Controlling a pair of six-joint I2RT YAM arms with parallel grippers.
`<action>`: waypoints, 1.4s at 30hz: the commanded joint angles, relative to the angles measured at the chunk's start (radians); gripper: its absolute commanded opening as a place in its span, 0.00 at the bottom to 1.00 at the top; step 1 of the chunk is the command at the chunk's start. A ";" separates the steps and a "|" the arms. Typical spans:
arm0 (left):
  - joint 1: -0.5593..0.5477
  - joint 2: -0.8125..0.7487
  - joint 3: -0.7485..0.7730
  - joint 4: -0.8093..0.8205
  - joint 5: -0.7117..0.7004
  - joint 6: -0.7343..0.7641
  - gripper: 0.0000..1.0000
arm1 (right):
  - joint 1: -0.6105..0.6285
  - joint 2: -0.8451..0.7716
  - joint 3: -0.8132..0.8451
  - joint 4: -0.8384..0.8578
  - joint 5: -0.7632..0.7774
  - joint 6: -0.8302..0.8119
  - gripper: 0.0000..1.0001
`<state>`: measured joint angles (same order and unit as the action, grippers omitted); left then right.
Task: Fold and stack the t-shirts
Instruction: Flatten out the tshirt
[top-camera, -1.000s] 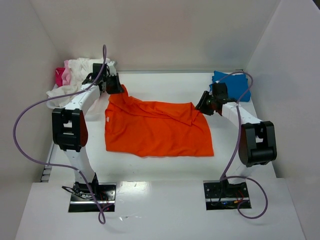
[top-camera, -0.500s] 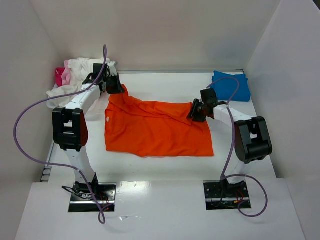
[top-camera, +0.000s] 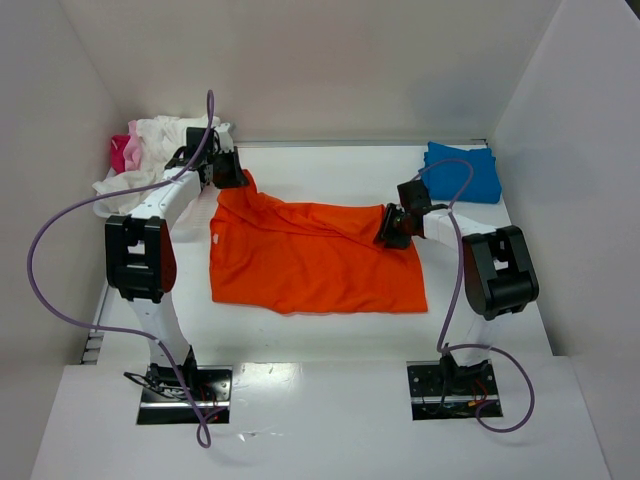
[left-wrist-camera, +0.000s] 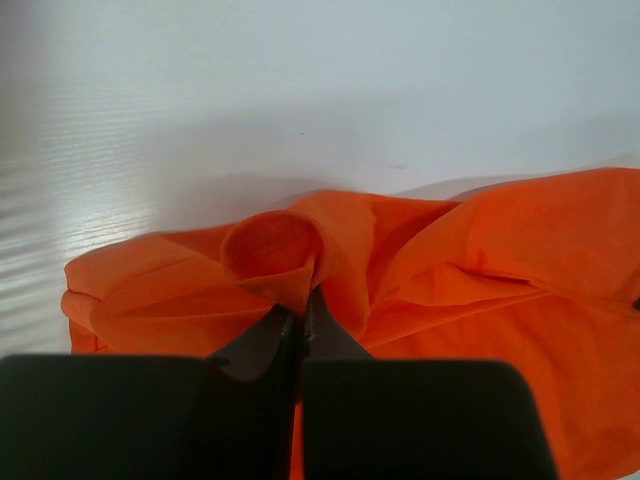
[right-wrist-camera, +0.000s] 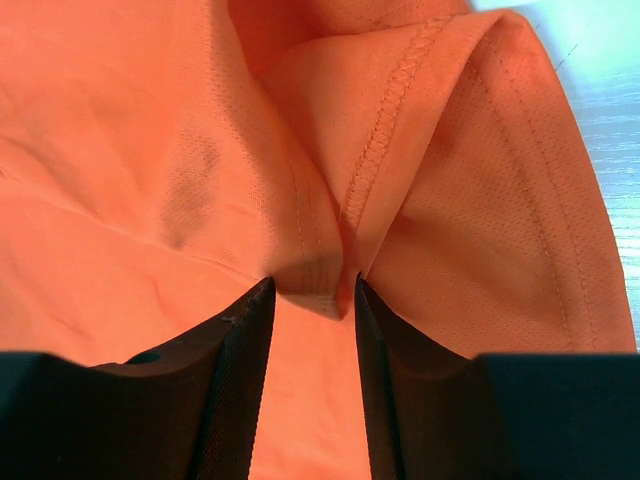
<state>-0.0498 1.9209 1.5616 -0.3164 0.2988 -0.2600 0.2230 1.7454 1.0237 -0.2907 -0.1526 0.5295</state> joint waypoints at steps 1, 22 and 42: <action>0.005 -0.034 0.000 0.011 -0.003 0.028 0.00 | 0.010 0.006 0.006 0.025 0.016 -0.008 0.38; 0.036 -0.132 0.062 -0.028 -0.077 0.025 0.00 | -0.042 -0.146 0.305 -0.102 0.142 -0.017 0.00; 0.108 -0.437 0.301 -0.078 -0.132 -0.033 0.00 | -0.195 -0.242 0.823 -0.196 0.088 -0.134 0.00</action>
<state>0.0399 1.5986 1.7759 -0.4198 0.1978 -0.2710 0.0456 1.5654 1.7450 -0.4664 -0.0662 0.4408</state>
